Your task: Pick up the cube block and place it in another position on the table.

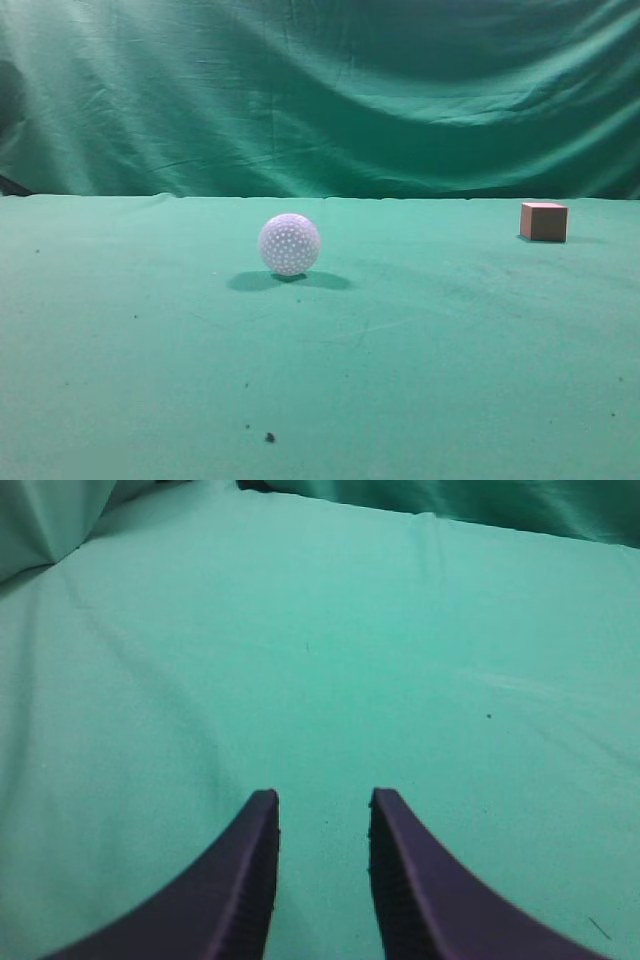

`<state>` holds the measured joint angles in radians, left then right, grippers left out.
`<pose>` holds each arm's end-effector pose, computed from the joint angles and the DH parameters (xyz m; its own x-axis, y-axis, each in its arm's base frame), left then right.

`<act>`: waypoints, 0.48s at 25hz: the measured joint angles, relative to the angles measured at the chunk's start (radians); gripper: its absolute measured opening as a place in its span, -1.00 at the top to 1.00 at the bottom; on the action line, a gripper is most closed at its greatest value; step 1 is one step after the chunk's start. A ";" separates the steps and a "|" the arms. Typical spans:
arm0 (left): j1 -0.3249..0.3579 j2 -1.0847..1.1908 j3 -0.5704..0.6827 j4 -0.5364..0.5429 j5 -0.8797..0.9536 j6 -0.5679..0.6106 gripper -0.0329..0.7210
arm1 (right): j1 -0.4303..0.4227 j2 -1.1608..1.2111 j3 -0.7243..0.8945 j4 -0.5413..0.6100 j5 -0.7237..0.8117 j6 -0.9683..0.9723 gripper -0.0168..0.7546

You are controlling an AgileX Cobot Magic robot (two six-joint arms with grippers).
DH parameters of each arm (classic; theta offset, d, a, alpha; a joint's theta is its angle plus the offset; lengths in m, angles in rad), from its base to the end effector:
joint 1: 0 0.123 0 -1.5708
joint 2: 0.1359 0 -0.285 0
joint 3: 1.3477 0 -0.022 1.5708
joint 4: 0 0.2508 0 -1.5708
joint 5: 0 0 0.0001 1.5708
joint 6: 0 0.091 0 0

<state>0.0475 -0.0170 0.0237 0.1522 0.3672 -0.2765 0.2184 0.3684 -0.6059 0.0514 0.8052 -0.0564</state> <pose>0.0522 0.0075 0.1734 -0.2629 -0.1464 -0.9537 -0.1360 0.9842 -0.1135 0.0596 0.0167 0.3195 -0.4454 -0.1201 -0.8872 -0.2579 0.9662 -0.0013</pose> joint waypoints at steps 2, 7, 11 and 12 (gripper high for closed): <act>0.000 0.000 0.000 0.000 0.000 0.000 0.22 | -0.052 -0.070 0.106 -0.002 -0.105 -0.005 0.96; 0.000 0.000 0.000 0.000 0.000 0.000 0.22 | -0.140 -0.195 0.330 0.006 -0.315 -0.007 0.96; 0.000 0.000 0.000 0.000 0.000 0.000 0.22 | -0.158 -0.317 0.497 0.012 -0.445 -0.007 0.96; 0.000 0.000 0.000 0.000 0.000 0.000 0.22 | -0.158 -0.340 0.524 0.012 -0.458 -0.007 0.96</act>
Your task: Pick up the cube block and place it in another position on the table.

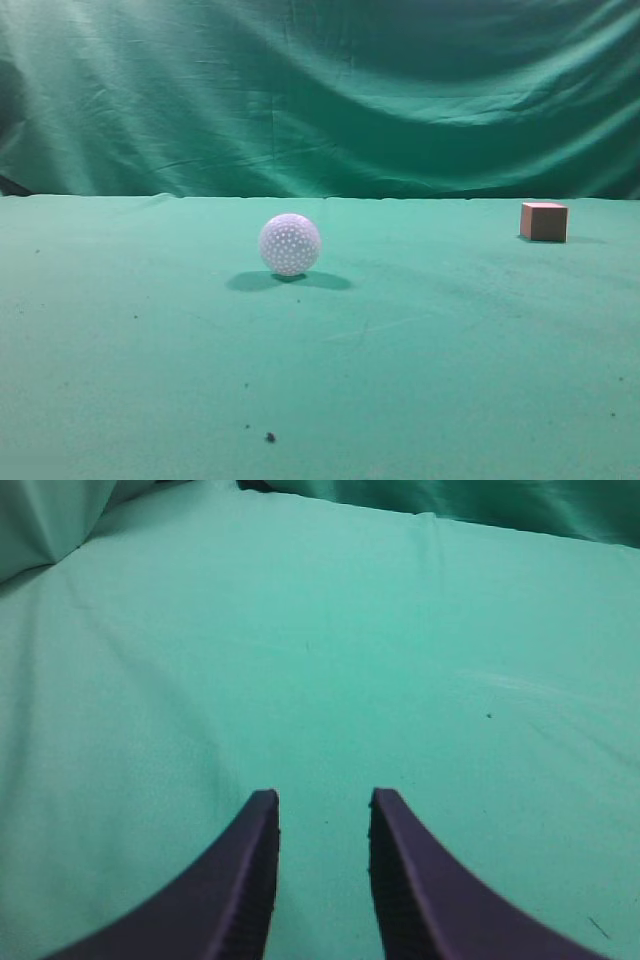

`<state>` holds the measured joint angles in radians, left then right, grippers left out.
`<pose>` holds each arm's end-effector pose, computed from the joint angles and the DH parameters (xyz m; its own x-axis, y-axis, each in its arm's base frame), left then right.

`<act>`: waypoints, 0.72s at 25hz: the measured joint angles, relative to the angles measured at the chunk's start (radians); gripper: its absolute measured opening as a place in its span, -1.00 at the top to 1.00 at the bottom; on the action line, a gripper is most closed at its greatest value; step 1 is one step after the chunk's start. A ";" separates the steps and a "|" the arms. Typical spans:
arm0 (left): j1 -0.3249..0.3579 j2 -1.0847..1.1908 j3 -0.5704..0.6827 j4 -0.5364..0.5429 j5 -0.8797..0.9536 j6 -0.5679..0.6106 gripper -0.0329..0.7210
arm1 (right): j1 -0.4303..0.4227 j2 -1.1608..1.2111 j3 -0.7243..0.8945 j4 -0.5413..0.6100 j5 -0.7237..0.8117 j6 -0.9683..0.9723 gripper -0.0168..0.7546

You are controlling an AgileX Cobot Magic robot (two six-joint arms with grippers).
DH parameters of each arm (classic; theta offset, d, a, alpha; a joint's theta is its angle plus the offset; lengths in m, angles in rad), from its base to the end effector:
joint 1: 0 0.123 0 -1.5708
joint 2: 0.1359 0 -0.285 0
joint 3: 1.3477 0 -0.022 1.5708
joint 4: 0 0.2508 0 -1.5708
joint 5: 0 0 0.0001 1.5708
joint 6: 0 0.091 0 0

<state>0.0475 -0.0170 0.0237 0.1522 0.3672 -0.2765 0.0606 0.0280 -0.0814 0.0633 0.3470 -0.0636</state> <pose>0.0522 0.0075 0.1734 -0.2629 -0.1464 -0.9537 -0.1360 0.9842 -0.1135 0.0529 0.0052 0.2077 -0.2036 -0.0164 -0.9789 -0.0824 0.9966 0.0004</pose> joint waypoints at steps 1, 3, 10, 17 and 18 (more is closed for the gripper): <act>0.000 0.000 0.000 0.000 0.000 0.000 0.22 | -0.001 -0.022 0.026 0.000 -0.009 0.000 0.96; 0.000 0.000 0.000 0.000 0.000 0.000 0.22 | -0.001 -0.035 0.078 0.000 -0.020 0.000 0.96; 0.000 0.000 0.000 0.000 0.000 0.000 0.22 | -0.001 -0.038 0.108 0.012 0.012 -0.001 0.96; 0.000 0.000 0.000 0.000 0.000 0.000 0.22 | -0.001 -0.038 0.108 0.014 0.035 -0.001 0.96; 0.000 0.000 0.000 0.000 0.000 0.000 0.22 | -0.001 -0.038 0.108 0.014 0.035 -0.001 0.96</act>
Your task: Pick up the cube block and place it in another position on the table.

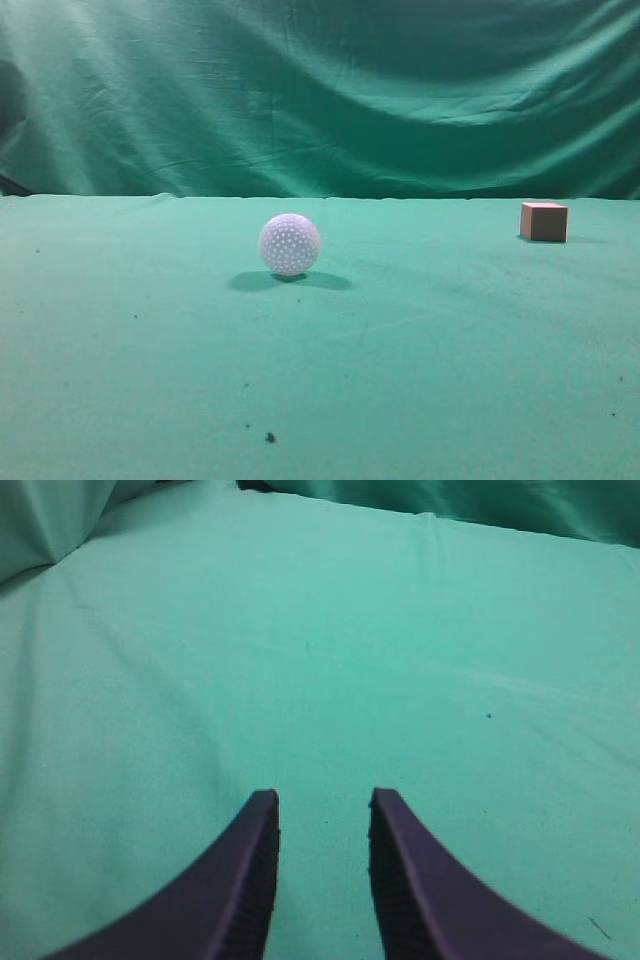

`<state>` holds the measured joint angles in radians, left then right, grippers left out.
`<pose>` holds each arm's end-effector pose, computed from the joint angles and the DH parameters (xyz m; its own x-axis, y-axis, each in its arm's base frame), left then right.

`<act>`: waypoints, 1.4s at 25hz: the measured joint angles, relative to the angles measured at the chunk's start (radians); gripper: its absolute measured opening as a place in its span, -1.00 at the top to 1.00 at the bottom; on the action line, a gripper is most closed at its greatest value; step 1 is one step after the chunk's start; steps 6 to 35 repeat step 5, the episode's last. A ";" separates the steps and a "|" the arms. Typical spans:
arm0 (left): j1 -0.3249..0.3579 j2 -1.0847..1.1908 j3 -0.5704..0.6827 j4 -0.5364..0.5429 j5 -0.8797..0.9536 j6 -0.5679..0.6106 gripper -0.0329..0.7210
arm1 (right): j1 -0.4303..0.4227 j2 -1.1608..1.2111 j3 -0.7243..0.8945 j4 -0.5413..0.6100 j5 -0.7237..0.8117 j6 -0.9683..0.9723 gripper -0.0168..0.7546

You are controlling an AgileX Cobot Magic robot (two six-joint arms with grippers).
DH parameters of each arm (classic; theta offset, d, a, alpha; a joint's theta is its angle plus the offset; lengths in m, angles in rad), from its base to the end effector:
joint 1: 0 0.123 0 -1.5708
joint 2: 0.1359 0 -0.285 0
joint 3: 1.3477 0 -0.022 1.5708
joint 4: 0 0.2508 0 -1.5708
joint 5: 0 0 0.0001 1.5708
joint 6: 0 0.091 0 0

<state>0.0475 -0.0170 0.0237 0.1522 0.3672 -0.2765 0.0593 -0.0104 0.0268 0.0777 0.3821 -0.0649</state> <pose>0.0522 0.0075 0.1734 -0.2629 -0.1464 -0.9537 -0.1360 0.9842 -0.1135 0.0522 0.0057 0.1705 -0.3054 -0.0109 -0.9522 -0.0845 0.9963 0.0157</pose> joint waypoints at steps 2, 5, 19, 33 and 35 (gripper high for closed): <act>0.000 0.000 0.000 0.000 0.000 0.000 0.22 | 0.000 0.000 0.000 0.000 0.000 0.000 0.96; 0.000 0.000 0.000 0.000 0.000 0.000 0.22 | 0.000 0.000 0.000 0.000 0.000 0.000 0.96; 0.000 0.000 0.000 0.000 0.000 0.000 0.22 | 0.000 0.000 0.000 0.000 0.000 0.000 0.96; 0.000 0.000 0.000 0.000 0.000 0.000 0.22 | 0.000 0.000 0.000 0.000 0.000 0.000 0.96; 0.000 0.000 0.000 0.000 0.000 0.000 0.22 | 0.000 0.000 0.000 0.000 0.000 0.000 0.96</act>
